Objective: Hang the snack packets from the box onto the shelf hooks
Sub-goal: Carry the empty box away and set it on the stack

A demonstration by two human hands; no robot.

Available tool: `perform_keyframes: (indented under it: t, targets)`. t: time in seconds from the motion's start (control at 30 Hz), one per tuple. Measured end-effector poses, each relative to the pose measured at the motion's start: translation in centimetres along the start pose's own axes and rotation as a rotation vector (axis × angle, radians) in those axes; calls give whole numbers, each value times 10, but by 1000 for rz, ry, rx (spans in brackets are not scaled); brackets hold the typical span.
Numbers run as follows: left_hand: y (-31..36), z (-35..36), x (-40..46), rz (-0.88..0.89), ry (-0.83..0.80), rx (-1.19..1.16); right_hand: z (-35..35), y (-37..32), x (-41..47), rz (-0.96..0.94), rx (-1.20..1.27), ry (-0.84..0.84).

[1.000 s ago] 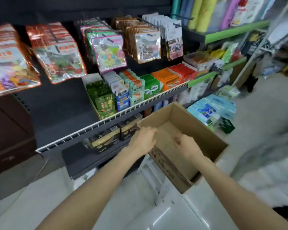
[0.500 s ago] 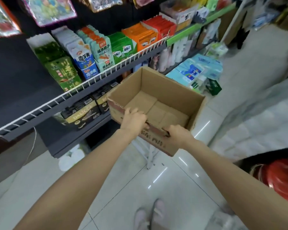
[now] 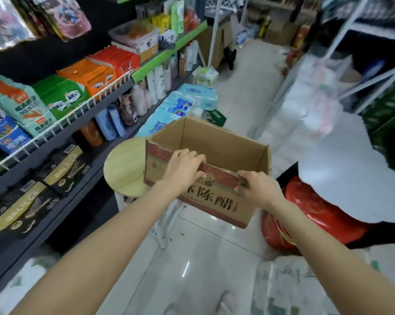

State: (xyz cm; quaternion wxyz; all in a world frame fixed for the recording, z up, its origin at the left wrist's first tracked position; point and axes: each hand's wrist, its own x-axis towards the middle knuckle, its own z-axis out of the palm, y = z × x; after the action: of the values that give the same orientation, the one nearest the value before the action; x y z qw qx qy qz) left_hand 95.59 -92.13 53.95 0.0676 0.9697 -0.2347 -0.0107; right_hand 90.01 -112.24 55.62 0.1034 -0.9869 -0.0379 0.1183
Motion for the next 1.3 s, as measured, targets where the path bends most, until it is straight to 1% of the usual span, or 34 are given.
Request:
perform_keyframes:
  t: [0.1, 0.2, 0.3, 0.4, 0.47, 0.53, 0.63, 0.7, 0.77, 0.87, 1.03, 1.13, 1.3]
  targets:
    - [56, 0, 32, 100, -24, -89, -24, 50, -29, 126, 42, 57]
    - [115, 3, 56, 166, -48, -207, -46, 106, -57, 210, 52, 122]
    - [178, 8, 74, 186, -93, -353, -62, 164, -82, 287, 39, 193]
    - [237, 12, 97, 200, -139, -508, -81, 219, -103, 397, 81, 214]
    - [272, 11, 114, 201, -173, -591, -94, 250, -113, 438, 69, 239]
    - [304, 11, 132, 210, -182, -620, -106, 279, -122, 461, 10, 287]
    - [350, 10, 157, 226, -117, -648, -121, 311, -135, 509, -82, 335]
    - [376, 12, 173, 267, -85, -651, -129, 327, -143, 541, -113, 376]
    - [401, 16, 187, 315, -122, -636, -133, 340, -147, 593, -168, 421]
    - [431, 17, 206, 307, -261, -677, -133, 358, -140, 661, -176, 462]
    - [458, 14, 250, 230, -485, -906, -123, 380, -94, 730, -142, 491]
    - [460, 23, 293, 202, -523, -964, -120, 400, -56, 759, -96, 501]
    - [452, 49, 383, 192, -545, -973, -117, 439, 24, 804, -57, 474]
